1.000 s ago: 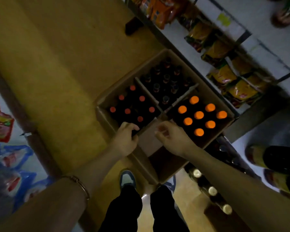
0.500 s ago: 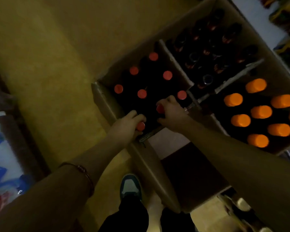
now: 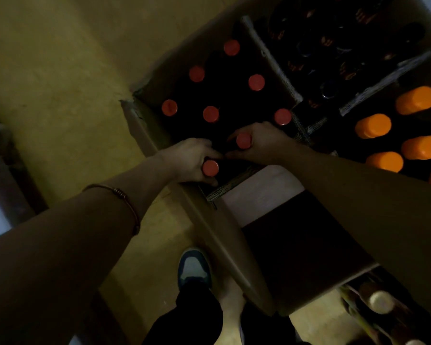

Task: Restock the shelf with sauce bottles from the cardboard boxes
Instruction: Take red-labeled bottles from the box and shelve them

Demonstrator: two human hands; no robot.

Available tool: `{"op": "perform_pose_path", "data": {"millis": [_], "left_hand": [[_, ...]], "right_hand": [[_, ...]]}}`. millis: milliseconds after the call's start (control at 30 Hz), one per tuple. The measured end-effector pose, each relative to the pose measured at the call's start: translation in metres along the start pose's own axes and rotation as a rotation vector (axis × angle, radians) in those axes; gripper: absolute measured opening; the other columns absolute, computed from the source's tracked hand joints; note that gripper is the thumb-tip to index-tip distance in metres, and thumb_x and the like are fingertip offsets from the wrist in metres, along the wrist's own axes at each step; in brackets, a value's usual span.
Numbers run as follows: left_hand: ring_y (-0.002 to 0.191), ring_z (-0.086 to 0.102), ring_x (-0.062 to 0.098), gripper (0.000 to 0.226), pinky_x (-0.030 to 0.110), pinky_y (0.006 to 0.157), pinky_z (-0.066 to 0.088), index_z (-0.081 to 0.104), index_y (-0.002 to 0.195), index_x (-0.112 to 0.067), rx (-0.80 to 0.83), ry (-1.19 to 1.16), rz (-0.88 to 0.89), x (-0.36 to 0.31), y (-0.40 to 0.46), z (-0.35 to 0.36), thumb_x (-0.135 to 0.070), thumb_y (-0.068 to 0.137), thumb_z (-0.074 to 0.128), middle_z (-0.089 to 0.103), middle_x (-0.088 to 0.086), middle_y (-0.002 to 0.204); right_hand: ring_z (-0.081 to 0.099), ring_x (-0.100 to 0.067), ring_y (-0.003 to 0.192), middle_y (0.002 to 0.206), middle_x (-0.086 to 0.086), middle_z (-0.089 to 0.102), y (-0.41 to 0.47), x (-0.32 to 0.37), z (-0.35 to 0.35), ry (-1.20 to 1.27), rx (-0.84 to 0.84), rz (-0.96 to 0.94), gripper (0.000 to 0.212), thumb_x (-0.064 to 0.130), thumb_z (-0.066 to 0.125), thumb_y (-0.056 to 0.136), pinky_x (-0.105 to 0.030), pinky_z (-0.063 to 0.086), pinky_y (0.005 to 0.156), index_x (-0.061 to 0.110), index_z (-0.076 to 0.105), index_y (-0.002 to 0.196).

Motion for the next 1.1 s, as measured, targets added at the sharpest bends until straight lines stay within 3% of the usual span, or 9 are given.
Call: {"op": "perform_pose_path", "data": {"millis": [133, 267, 433, 567, 667, 767, 900, 1000, 1100], "left_hand": [[0.119, 0.047, 0.025, 0.072, 0.036, 0.096, 0.043, 0.048, 0.139, -0.026, 0.069, 0.096, -0.037, 0.001, 0.004, 0.004, -0.042, 0.075, 0.077, 0.046, 0.008, 0.127], [0.13, 0.038, 0.026, 0.077, 0.036, 0.101, 0.041, 0.036, 0.144, -0.035, 0.115, 0.272, -0.09, 0.006, 0.01, 0.011, -0.057, 0.077, 0.068, 0.031, 0.005, 0.142], [0.138, 0.034, 0.023, 0.064, 0.031, 0.107, 0.035, 0.043, 0.141, -0.029, 0.093, 0.105, -0.049, 0.004, 0.015, 0.013, -0.042, 0.084, 0.067, 0.023, 0.002, 0.154], [0.118, 0.053, 0.019, 0.041, 0.024, 0.099, 0.038, 0.064, 0.116, -0.018, -0.095, -0.203, -0.009, -0.003, 0.003, 0.008, -0.034, 0.08, 0.075, 0.056, 0.001, 0.126], [0.104, 0.057, 0.01, 0.028, 0.029, 0.096, 0.044, 0.068, 0.098, -0.023, -0.246, -0.397, -0.06, -0.014, -0.021, 0.006, -0.041, 0.077, 0.076, 0.06, -0.008, 0.109], [0.095, 0.061, 0.004, 0.023, 0.022, 0.089, 0.048, 0.07, 0.091, -0.019, -0.424, -0.642, -0.088, -0.033, -0.053, -0.005, -0.037, 0.077, 0.076, 0.065, -0.008, 0.099], [0.1, 0.06, -0.007, 0.023, 0.009, 0.086, 0.044, 0.073, 0.089, -0.017, -0.584, -0.835, -0.172, -0.061, -0.091, -0.034, -0.038, 0.081, 0.072, 0.071, -0.008, 0.098], [0.095, 0.06, -0.011, 0.025, 0.009, 0.085, 0.044, 0.071, 0.088, -0.01, -0.693, -0.877, -0.166, -0.089, -0.118, -0.065, -0.035, 0.083, 0.07, 0.07, -0.007, 0.095], [0.09, 0.064, -0.003, 0.022, 0.017, 0.084, 0.049, 0.072, 0.085, -0.013, -0.755, -0.886, -0.129, -0.122, -0.15, -0.105, -0.035, 0.082, 0.072, 0.07, -0.008, 0.091]], "right_hand": [[0.062, -0.027, 0.107, 0.117, -0.005, 0.066, -0.01, -0.002, 0.003, -0.148, -0.069, 0.006, 0.041, 0.046, 0.069, 0.083, -0.039, 0.053, 0.087, 0.035, 0.063, 0.123], [0.062, -0.024, 0.106, 0.118, -0.001, 0.066, -0.013, -0.004, 0.006, -0.239, -0.122, -0.02, 0.04, 0.049, 0.063, 0.087, -0.03, 0.048, 0.081, 0.04, 0.059, 0.126], [0.061, -0.024, 0.109, 0.118, 0.0, 0.067, -0.017, -0.005, 0.004, -0.164, -0.195, -0.003, 0.038, 0.047, 0.063, 0.087, -0.031, 0.047, 0.085, 0.038, 0.062, 0.124], [0.062, -0.025, 0.107, 0.114, -0.002, 0.069, -0.037, 0.005, -0.002, -0.051, -0.235, 0.004, 0.037, 0.043, 0.066, 0.085, -0.03, 0.048, 0.085, 0.035, 0.064, 0.122], [0.061, -0.026, 0.11, 0.116, -0.003, 0.068, -0.055, 0.02, -0.014, -0.003, -0.25, 0.007, 0.037, 0.043, 0.067, 0.085, -0.03, 0.047, 0.089, 0.035, 0.065, 0.121], [0.061, -0.025, 0.107, 0.111, -0.002, 0.069, -0.08, 0.041, -0.037, 0.047, -0.286, -0.011, 0.034, 0.042, 0.067, 0.085, -0.037, 0.049, 0.092, 0.032, 0.067, 0.117], [0.066, -0.013, 0.092, 0.097, 0.003, 0.073, -0.126, 0.069, -0.074, 0.165, -0.361, -0.048, 0.027, 0.038, 0.068, 0.086, -0.037, 0.053, 0.086, 0.026, 0.071, 0.11], [0.064, 0.002, 0.089, 0.097, 0.012, 0.071, -0.169, 0.09, -0.105, 0.277, -0.49, -0.055, 0.022, 0.032, 0.071, 0.084, -0.021, 0.052, 0.084, 0.024, 0.073, 0.104], [0.058, 0.013, 0.085, 0.1, 0.017, 0.067, -0.216, 0.119, -0.14, 0.341, -0.559, -0.073, 0.014, 0.021, 0.072, 0.084, -0.002, 0.043, 0.079, 0.019, 0.075, 0.098]]}}
Point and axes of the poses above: each hand's wrist, its own y-axis towards the middle knuckle, its own z-axis out of the palm, x = y × z, the point moved 3 cm from there along y, towards the middle knuckle
